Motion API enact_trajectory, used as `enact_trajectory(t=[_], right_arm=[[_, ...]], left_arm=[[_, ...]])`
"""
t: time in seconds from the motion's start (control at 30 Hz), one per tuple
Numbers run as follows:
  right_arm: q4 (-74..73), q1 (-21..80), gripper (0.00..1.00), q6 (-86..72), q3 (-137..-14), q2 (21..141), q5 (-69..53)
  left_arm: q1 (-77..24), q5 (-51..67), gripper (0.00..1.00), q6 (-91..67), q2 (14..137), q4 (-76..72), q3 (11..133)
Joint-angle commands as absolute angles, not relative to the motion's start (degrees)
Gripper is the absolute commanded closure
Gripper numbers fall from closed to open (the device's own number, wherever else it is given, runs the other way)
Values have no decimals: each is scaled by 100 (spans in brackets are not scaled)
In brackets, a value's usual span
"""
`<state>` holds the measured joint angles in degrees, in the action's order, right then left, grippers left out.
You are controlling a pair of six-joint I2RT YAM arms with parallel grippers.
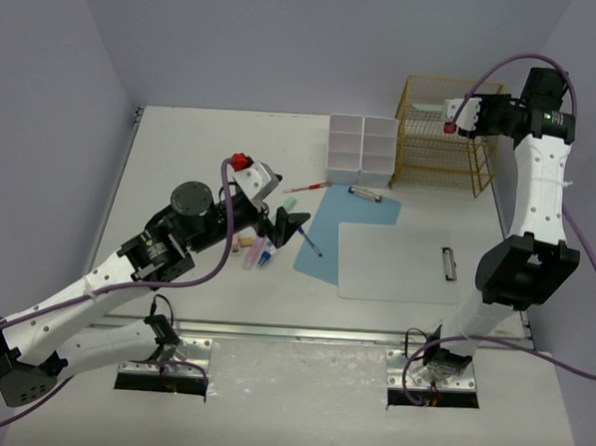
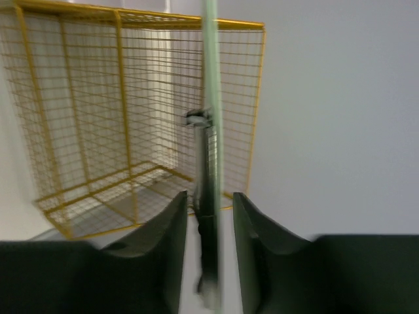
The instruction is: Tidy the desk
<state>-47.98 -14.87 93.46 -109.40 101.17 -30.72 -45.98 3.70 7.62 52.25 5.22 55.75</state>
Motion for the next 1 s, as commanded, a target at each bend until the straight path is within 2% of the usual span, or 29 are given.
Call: enact_trajectory(t=[0.0, 0.07, 0.13, 0.2, 0.37, 0.6, 0.77, 0.97], right_arm=[[-3518, -1512, 45, 8686, -11512, 10255, -3199], [-3234, -1512, 38, 8534, -11595, 10384, -3181], [-2598, -1512, 24, 8158, -11770, 10551, -3121], [-2191, -1500, 19, 7946, -12144, 10831, -2977], [-1413, -1486, 18, 7700, -12606, 11400, -2316], [-1101, -1485, 19, 7121, -12194, 11089, -2139], [-1927, -1485, 18, 6024, -11682, 10135, -2903], [-3466, -1458, 20, 5369, -9810, 8257, -3877]], left_arm=[[-4526, 415, 6, 679, 5212, 297, 5537], [-4526, 407, 6, 677, 5221, 308, 5537], [-4526, 401, 6, 666, 5238, 302, 5537], [-4526, 404, 6, 642, 5256, 290, 5537], [-4526, 321, 6, 624, 5275, 318, 5556], [-4518, 184, 5, 566, 5349, 496, 5665], [-4501, 813, 7, 256, 5551, 945, 5696], [-4447, 1981, 10, -835, 5903, 1087, 5195]])
